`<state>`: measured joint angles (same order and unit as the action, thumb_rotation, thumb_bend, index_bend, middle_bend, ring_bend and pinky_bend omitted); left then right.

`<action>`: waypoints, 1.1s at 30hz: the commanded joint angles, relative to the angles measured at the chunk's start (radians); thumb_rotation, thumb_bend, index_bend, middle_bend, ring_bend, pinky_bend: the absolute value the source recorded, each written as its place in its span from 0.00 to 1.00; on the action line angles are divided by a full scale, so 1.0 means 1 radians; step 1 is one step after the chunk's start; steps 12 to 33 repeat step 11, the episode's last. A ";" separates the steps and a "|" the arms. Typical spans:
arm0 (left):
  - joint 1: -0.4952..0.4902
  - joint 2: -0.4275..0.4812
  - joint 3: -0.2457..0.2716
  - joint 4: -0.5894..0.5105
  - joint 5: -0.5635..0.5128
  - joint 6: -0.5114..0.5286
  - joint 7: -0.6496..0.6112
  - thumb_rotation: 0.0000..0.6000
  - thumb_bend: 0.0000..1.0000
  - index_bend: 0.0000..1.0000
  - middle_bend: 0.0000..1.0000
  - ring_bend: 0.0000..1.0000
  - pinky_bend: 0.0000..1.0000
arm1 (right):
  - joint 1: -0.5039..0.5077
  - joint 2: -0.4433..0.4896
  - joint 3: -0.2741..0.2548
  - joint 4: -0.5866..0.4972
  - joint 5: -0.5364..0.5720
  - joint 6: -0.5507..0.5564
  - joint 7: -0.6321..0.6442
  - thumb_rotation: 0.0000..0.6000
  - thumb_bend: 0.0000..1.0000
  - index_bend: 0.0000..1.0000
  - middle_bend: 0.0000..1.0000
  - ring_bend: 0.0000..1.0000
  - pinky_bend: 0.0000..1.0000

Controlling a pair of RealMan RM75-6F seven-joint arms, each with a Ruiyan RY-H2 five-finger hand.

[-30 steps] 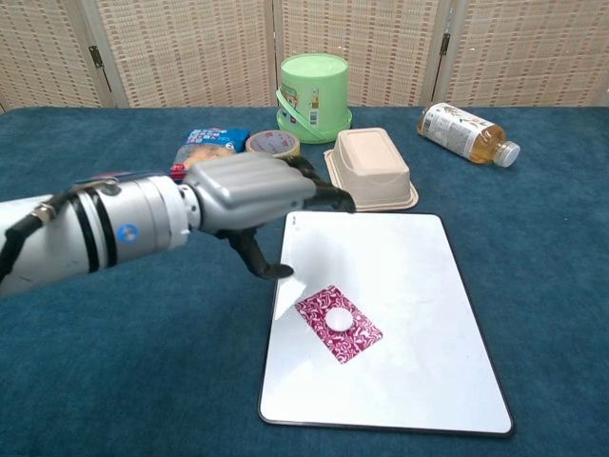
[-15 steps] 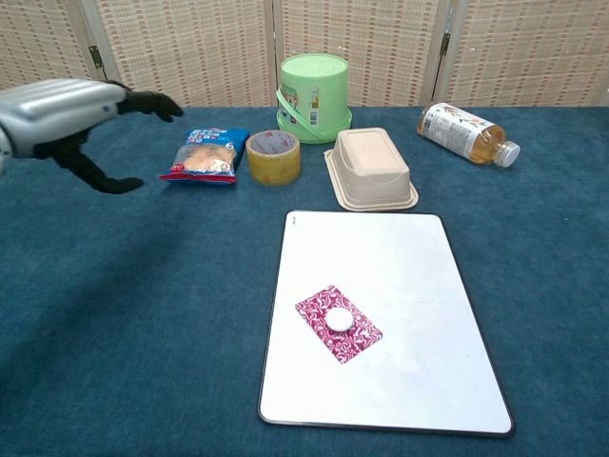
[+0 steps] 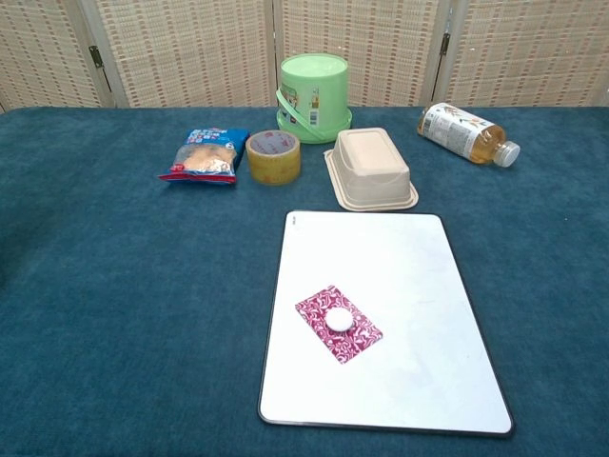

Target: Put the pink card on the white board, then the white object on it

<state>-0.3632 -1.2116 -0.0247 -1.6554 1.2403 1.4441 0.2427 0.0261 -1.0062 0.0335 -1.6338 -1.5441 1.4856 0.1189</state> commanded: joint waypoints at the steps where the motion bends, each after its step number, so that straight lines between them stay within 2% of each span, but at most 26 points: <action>1: 0.074 0.020 0.036 0.005 0.068 0.088 -0.047 1.00 0.39 0.15 0.16 0.14 0.00 | 0.001 -0.004 -0.003 0.004 -0.003 -0.001 0.003 1.00 0.29 0.02 0.02 0.03 0.00; 11: 0.152 0.022 0.062 0.024 0.167 0.141 -0.096 1.00 0.39 0.16 0.16 0.14 0.00 | 0.011 -0.014 -0.011 0.011 -0.039 0.004 0.023 1.00 0.29 0.02 0.02 0.03 0.00; 33: 0.152 0.022 0.062 0.024 0.167 0.141 -0.096 1.00 0.39 0.16 0.16 0.14 0.00 | 0.011 -0.014 -0.011 0.011 -0.039 0.004 0.023 1.00 0.29 0.02 0.02 0.03 0.00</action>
